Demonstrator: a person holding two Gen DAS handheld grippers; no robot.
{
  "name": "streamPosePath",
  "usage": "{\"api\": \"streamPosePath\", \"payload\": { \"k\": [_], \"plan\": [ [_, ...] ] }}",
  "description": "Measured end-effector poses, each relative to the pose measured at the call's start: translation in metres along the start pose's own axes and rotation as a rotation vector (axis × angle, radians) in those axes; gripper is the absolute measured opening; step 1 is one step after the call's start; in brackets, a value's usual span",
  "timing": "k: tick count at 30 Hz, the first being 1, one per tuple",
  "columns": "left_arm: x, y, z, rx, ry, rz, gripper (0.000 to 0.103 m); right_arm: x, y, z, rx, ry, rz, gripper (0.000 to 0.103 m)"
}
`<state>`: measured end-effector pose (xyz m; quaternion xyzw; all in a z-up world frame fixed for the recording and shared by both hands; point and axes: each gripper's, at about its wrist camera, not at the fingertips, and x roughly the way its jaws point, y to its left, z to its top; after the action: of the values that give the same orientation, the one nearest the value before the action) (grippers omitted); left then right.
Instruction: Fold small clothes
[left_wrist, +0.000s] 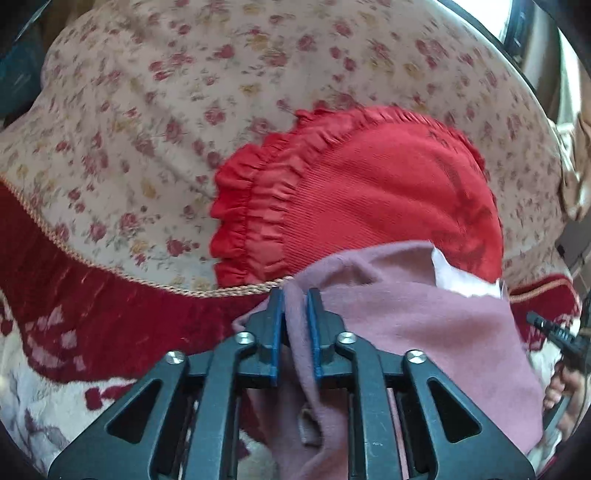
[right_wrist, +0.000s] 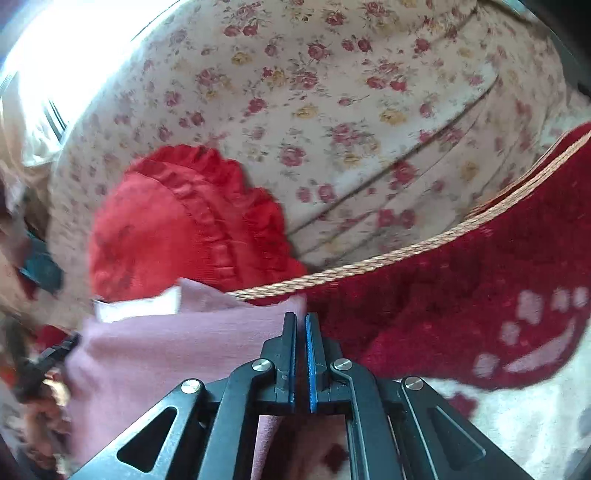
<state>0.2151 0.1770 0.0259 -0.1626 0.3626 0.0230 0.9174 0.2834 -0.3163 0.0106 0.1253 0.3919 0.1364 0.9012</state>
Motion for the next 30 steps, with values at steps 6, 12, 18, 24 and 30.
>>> {"api": "streamPosePath", "payload": {
  "k": [6,12,18,24,30],
  "plan": [
    [-0.038,-0.006,0.005,-0.021,-0.145,-0.021,0.017,-0.039,0.014,0.009,-0.006,-0.070,-0.009,0.005],
    [-0.042,-0.058,-0.012,0.159,-0.140,-0.127,0.017,-0.054,0.068,-0.034,-0.148,0.088,0.035,0.005],
    [0.012,-0.055,-0.023,0.151,0.026,-0.019,0.022,-0.017,0.068,-0.085,-0.259,0.281,-0.082,0.005],
    [0.009,-0.056,-0.024,0.160,0.018,-0.026,0.026,-0.016,0.061,-0.086,-0.264,0.232,-0.052,0.005],
    [-0.006,-0.062,-0.024,0.172,-0.014,-0.064,0.040,-0.046,0.070,-0.089,-0.293,0.187,-0.055,0.005]
  ]
}}
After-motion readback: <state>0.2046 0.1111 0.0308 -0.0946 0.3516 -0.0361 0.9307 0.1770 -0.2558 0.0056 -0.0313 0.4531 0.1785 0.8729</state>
